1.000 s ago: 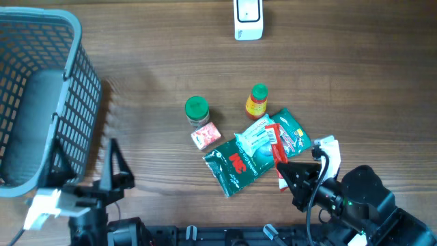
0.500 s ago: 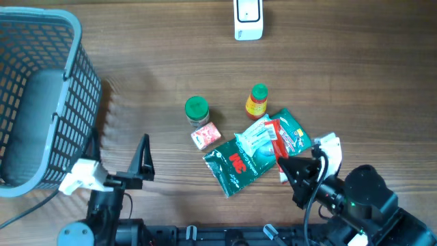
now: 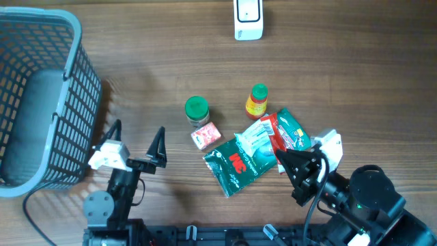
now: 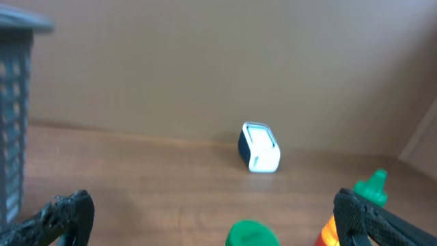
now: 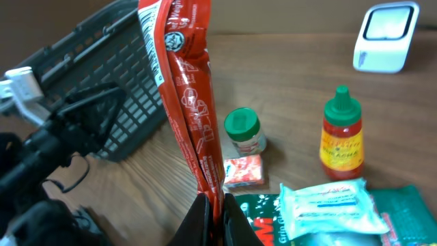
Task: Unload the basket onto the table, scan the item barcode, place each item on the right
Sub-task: 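Hold the red tube raised in the right gripper above the pouch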
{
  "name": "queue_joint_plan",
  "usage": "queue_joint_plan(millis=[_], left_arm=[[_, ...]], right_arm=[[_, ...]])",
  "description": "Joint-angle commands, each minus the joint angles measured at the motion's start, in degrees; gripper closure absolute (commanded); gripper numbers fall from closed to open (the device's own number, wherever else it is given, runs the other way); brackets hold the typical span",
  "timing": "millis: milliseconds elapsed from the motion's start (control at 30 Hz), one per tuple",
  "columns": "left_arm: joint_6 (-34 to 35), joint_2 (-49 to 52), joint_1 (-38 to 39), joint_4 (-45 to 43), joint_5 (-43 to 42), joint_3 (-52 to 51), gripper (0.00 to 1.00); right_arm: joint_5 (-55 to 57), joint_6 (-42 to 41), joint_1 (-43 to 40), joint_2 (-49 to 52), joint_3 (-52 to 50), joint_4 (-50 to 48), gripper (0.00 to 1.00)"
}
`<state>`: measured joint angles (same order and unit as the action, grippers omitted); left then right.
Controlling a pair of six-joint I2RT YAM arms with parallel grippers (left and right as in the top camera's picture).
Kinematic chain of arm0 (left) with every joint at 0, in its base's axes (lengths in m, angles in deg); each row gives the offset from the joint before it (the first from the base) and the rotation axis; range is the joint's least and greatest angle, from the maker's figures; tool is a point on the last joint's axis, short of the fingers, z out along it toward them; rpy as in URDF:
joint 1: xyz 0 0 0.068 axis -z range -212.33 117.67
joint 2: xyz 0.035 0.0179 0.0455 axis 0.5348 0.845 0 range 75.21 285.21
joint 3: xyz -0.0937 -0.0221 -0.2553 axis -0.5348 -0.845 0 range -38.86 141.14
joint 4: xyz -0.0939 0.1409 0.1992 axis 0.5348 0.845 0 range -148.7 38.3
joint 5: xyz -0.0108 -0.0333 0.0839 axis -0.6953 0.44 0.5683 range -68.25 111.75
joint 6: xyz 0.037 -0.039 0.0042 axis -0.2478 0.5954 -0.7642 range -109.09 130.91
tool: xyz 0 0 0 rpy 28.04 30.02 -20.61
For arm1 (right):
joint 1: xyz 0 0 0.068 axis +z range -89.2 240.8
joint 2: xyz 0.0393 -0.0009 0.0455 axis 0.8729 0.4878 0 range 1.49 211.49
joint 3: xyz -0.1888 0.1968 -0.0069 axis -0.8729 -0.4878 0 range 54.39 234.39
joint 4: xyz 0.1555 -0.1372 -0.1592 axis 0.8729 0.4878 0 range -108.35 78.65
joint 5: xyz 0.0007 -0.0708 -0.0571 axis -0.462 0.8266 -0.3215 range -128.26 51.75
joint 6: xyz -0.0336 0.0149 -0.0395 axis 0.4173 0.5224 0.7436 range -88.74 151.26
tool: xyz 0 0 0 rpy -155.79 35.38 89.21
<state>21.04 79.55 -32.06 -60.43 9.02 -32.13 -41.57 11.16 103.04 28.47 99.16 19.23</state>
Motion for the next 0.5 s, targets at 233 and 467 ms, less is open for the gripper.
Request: queue_joint_plan(millis=[233, 467], left_arm=[[-0.7, 0.3, 0.2, -4.0, -2.7, -6.4, 0.00], [-5.8, 0.3, 0.2, -4.7, -2.6, -6.4, 0.00]], right_arm=[[11.1, 15.9, 0.3, -0.5, 0.9, -0.8, 0.95], [11.8, 17.1, 0.3, 1.1, 0.9, -2.1, 0.95]])
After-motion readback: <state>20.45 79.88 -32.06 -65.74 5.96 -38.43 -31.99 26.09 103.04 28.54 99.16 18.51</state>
